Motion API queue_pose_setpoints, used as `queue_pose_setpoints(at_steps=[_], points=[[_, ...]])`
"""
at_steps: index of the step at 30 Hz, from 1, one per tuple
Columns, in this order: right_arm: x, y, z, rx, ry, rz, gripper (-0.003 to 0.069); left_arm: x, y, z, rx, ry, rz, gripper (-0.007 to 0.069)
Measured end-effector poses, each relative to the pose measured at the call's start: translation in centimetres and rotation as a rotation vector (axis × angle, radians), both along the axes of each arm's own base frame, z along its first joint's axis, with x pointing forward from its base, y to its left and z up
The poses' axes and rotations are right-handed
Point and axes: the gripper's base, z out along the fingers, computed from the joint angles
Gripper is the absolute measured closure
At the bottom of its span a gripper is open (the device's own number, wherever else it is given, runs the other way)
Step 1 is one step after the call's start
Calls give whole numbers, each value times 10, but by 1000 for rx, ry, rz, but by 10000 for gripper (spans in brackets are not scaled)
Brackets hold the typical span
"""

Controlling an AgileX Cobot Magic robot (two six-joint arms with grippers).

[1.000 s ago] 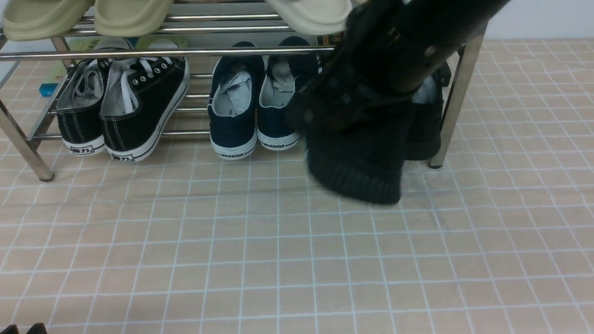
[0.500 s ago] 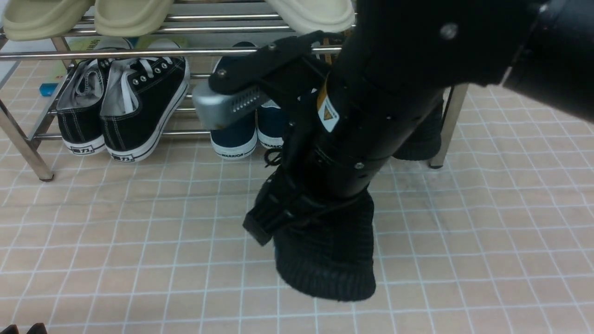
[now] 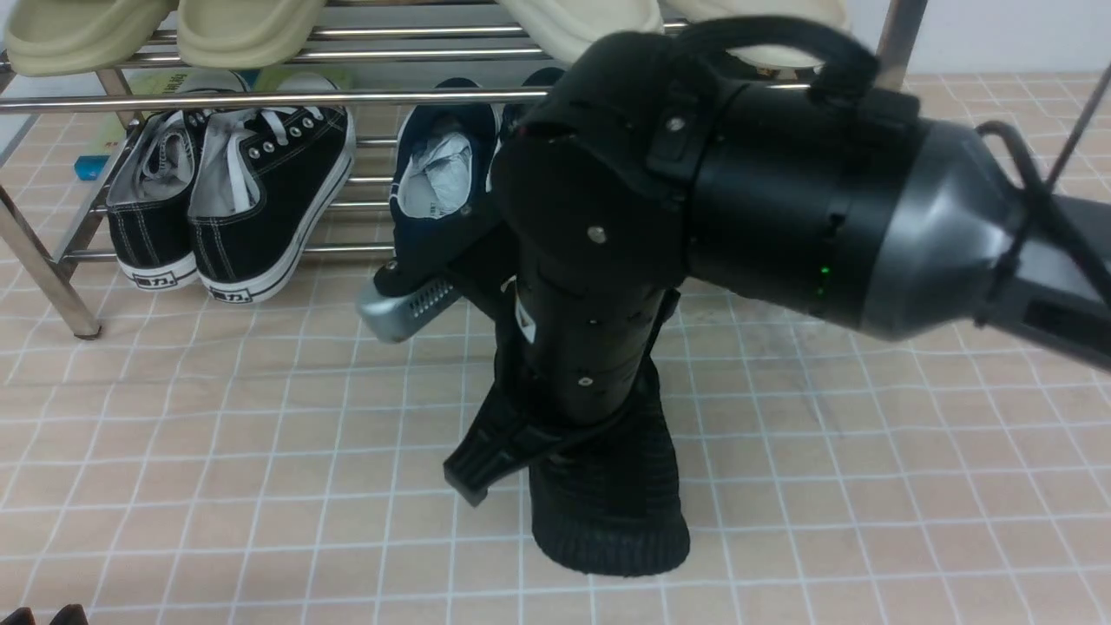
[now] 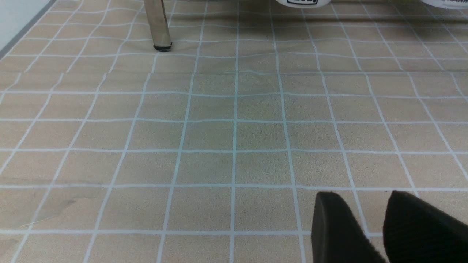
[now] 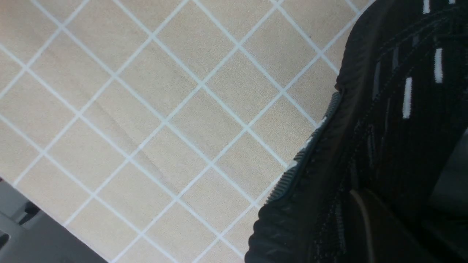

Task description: Take the shoes off the shelf from the light coffee tablecloth by hand.

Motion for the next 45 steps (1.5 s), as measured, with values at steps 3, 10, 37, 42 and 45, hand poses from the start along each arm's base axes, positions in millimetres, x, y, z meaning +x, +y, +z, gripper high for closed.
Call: queue_pose_setpoints(at_steps=[3, 10, 37, 42, 45], points=[[1, 0, 0, -7, -13, 1, 645, 0, 0, 0, 0, 0, 0, 385], [6, 5, 5, 36, -64, 5, 645, 0, 0, 0, 0, 0, 0, 385], [11, 31, -37, 67, 78, -24, 267, 0, 0, 0, 0, 0, 0, 385], [20, 29, -8, 50, -14, 71, 244, 0, 0, 0, 0, 0, 0, 385], [32, 24, 10, 73, -82, 87, 306, 0, 0, 0, 0, 0, 0, 385]])
